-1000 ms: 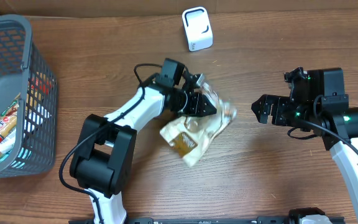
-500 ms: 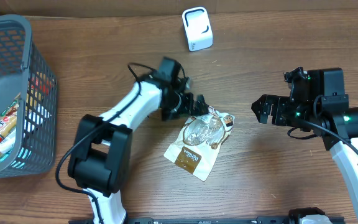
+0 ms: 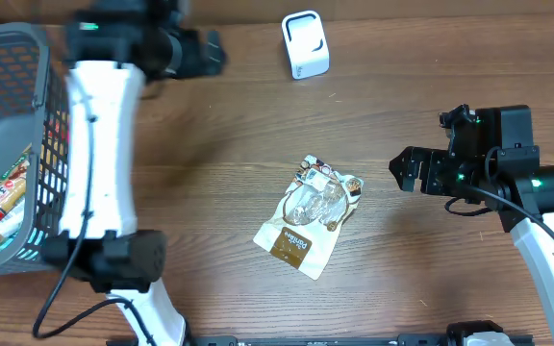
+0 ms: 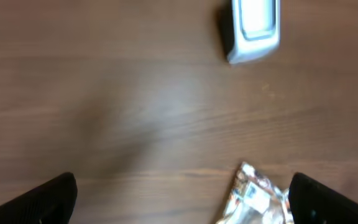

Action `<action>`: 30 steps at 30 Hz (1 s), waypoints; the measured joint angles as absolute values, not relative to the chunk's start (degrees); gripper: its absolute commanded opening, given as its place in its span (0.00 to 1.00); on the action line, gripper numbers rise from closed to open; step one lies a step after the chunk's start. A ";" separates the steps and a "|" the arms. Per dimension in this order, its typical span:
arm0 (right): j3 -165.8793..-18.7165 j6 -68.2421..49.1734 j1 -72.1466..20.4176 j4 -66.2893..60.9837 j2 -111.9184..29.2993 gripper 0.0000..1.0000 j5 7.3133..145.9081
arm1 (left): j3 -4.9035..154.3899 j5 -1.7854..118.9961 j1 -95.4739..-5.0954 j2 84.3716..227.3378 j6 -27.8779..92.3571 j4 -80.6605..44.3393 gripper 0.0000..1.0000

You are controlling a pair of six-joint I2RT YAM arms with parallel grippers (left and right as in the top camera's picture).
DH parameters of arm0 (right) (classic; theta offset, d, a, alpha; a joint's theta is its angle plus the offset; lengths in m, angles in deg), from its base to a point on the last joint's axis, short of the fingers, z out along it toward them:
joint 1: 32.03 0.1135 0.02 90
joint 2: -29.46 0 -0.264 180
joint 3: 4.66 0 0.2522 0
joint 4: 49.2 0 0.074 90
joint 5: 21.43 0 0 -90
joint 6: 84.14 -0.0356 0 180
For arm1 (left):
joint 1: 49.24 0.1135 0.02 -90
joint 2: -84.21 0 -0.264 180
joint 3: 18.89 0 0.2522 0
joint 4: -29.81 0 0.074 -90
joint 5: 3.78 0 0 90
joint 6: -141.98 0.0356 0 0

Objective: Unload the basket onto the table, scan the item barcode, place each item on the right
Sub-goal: 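Lower the snack bag onto the table center and release it, then reach the left gripper into the basket and grasp the spaghetti pack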

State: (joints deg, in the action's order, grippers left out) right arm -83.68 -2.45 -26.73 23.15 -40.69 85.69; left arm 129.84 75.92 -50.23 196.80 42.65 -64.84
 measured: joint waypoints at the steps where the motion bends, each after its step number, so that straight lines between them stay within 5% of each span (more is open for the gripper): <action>1: -83.65 -2.47 -26.73 23.21 -40.69 1.00 85.69 | 133.36 76.05 -48.24 196.80 43.20 -66.91 1.00; 8: -83.65 -2.43 -26.73 23.28 -40.69 1.00 85.67 | 148.42 79.57 -30.67 196.04 43.83 -78.37 1.00; 16: -83.65 -2.45 -26.73 23.30 -40.69 1.00 85.69 | 143.99 86.45 -13.73 195.95 42.15 -80.40 1.00; 30: -83.65 -2.43 -26.73 23.32 -40.69 1.00 85.67 | 118.37 93.82 -7.98 195.99 35.84 -64.57 1.00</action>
